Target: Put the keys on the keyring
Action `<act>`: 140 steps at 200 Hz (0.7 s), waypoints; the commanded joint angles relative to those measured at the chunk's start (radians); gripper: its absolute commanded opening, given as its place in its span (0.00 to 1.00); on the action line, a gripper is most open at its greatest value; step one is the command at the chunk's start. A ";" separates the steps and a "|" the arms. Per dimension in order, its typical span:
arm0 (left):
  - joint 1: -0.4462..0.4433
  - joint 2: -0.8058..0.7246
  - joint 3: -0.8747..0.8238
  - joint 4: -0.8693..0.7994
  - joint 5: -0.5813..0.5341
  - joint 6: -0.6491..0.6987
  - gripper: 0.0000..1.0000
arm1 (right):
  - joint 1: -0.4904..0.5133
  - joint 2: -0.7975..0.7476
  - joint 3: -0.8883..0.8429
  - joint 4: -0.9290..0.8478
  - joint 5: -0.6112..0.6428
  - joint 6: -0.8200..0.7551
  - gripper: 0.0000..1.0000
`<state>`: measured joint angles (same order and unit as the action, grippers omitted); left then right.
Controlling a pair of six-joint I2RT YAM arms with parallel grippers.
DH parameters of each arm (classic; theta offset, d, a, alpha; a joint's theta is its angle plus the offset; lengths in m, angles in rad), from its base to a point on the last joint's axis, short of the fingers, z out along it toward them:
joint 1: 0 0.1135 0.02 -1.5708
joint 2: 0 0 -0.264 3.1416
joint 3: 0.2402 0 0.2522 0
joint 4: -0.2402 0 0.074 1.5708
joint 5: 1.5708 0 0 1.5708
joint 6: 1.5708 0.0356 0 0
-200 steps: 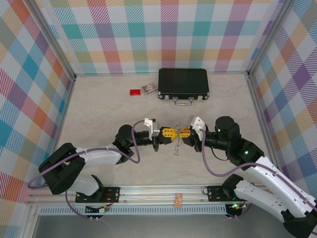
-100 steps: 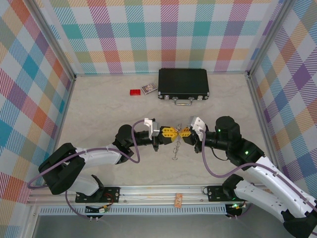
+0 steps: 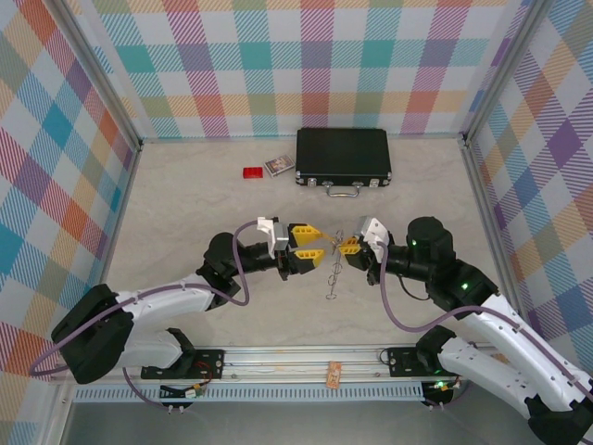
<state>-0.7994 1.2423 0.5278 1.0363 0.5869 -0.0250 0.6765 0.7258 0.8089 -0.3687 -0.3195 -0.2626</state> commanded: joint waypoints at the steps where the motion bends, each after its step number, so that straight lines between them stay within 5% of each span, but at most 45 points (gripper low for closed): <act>1: 0.009 -0.036 -0.002 -0.105 -0.045 0.098 0.47 | -0.012 0.002 0.056 -0.003 -0.060 -0.004 0.00; 54: 0.009 -0.024 0.043 -0.179 -0.021 0.148 0.53 | -0.022 0.037 0.093 -0.042 -0.128 -0.007 0.00; 140: 0.005 0.007 0.084 -0.188 0.095 0.125 0.48 | -0.026 0.046 0.103 -0.052 -0.142 -0.001 0.00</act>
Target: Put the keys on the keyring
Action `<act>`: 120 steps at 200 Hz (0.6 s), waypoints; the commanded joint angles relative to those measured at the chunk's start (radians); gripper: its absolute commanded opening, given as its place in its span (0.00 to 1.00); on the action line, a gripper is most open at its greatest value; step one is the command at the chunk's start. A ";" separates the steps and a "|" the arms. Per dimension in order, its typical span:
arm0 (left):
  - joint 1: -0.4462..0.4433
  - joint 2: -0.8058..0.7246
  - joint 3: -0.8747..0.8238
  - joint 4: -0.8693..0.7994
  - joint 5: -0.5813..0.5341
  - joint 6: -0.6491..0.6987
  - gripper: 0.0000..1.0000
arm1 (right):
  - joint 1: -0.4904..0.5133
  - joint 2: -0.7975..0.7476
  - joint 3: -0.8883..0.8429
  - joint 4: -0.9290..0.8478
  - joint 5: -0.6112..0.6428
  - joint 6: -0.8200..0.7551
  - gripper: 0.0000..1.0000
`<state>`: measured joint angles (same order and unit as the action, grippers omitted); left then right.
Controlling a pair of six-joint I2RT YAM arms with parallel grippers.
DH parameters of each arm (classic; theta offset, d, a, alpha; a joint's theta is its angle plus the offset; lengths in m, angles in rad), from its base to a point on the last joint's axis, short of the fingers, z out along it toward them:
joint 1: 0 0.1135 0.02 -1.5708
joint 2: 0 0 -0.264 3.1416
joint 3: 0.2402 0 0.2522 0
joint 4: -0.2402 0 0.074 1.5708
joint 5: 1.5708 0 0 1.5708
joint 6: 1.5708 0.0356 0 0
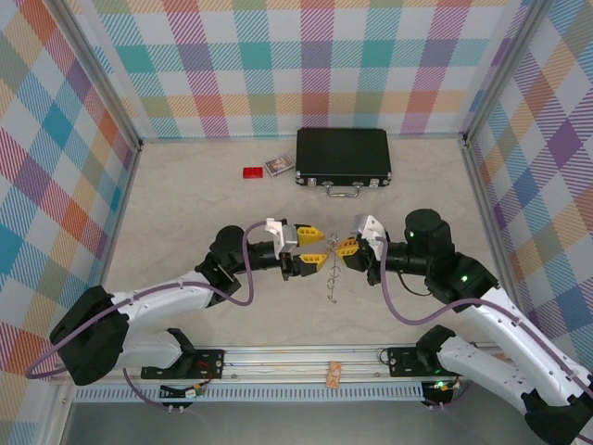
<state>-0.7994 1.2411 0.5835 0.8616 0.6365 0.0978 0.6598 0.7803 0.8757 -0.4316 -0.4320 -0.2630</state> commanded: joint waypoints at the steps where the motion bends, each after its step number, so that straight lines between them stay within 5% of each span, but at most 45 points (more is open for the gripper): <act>1: 0.004 0.009 0.029 -0.015 0.045 0.004 0.48 | -0.009 -0.010 0.036 0.012 -0.029 -0.001 0.00; 120: -0.066 0.011 0.086 -0.161 -0.039 0.113 0.38 | -0.009 -0.015 0.014 0.024 -0.024 0.016 0.00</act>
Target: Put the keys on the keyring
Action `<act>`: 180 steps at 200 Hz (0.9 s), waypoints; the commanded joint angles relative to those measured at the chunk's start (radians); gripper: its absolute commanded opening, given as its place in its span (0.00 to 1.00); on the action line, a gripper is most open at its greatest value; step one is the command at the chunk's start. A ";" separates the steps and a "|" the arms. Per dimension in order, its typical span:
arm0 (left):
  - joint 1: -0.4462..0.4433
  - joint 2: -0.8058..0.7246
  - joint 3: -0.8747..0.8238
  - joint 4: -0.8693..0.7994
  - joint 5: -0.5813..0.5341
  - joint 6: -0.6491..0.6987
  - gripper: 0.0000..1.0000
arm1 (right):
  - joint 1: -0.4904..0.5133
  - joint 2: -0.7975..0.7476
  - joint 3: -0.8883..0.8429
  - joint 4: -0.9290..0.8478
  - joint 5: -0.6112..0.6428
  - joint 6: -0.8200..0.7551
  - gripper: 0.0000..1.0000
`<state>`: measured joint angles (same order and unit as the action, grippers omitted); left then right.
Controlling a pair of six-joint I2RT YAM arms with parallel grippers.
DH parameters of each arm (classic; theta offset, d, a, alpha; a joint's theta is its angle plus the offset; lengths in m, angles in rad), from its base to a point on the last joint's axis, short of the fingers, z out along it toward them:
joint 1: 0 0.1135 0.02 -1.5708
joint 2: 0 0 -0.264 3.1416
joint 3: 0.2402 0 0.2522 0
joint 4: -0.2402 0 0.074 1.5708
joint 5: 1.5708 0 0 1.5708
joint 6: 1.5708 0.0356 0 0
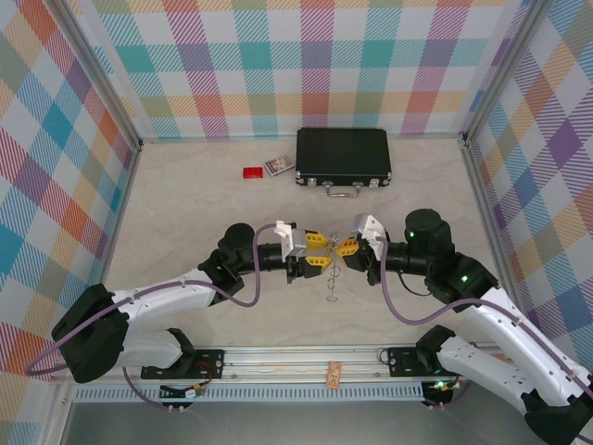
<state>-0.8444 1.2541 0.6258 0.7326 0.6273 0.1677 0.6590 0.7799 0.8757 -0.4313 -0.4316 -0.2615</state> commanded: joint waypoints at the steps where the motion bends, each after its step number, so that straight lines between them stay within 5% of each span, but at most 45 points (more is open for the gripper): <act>1: -0.022 -0.003 0.044 -0.035 -0.033 0.044 0.38 | -0.009 -0.014 0.014 0.023 -0.025 0.015 0.00; 112: -0.030 -0.082 0.014 -0.045 -0.162 0.067 0.27 | -0.012 -0.021 -0.004 0.029 -0.023 0.030 0.00; 180: -0.029 -0.059 0.019 -0.042 -0.087 0.080 0.20 | -0.013 -0.026 -0.010 0.045 -0.026 0.041 0.00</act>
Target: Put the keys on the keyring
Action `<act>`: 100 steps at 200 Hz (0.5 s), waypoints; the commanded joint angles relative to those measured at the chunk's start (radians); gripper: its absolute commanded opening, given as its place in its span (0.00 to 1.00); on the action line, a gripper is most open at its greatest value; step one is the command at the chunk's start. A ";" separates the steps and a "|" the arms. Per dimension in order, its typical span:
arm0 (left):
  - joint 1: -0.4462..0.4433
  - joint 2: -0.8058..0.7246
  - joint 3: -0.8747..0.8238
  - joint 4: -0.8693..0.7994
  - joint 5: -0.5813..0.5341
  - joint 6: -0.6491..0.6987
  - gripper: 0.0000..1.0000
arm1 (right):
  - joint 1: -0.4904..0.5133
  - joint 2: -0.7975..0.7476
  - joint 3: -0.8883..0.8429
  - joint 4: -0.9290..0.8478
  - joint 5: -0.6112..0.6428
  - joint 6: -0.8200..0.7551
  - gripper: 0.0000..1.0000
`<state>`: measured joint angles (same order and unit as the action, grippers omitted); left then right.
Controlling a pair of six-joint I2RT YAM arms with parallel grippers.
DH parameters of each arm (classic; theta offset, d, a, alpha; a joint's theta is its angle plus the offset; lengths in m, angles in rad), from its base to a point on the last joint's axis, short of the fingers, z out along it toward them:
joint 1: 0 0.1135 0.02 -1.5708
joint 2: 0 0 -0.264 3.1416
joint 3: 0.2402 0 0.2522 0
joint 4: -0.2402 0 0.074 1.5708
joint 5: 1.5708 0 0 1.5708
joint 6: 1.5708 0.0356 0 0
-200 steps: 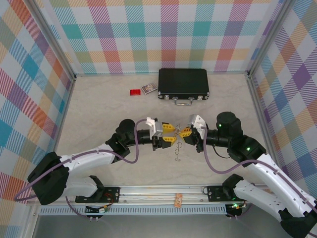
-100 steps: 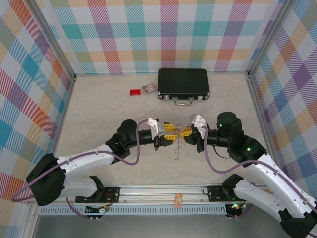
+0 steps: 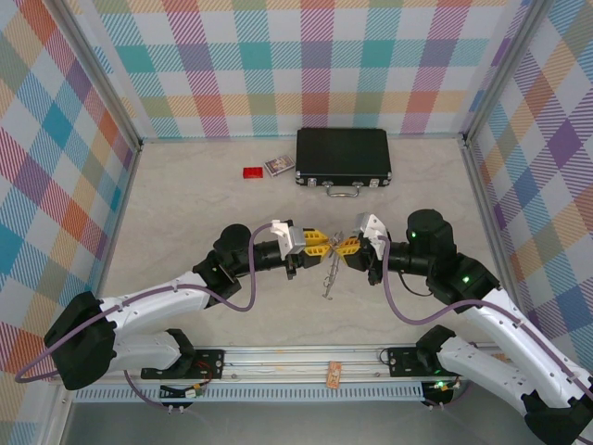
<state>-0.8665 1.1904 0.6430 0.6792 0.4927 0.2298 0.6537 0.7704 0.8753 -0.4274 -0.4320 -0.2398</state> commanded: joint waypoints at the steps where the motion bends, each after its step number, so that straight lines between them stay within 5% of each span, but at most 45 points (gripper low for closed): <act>1: -0.006 0.004 0.001 0.011 0.049 0.018 0.19 | -0.007 -0.016 -0.010 0.040 -0.025 0.019 0.00; 30: -0.006 0.012 0.008 0.005 0.057 0.022 0.19 | -0.008 -0.018 -0.012 0.045 -0.029 0.020 0.00; 73: -0.009 -0.006 0.024 -0.040 0.018 0.038 0.00 | -0.010 -0.029 -0.034 0.072 -0.028 0.037 0.00; 100: -0.008 -0.043 0.051 -0.141 -0.019 0.078 0.00 | -0.011 -0.047 -0.084 0.145 -0.013 0.069 0.00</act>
<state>-0.8688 1.1915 0.6468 0.6258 0.5098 0.2604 0.6483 0.7486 0.8299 -0.3832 -0.4316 -0.2131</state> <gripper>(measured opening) 0.048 0.021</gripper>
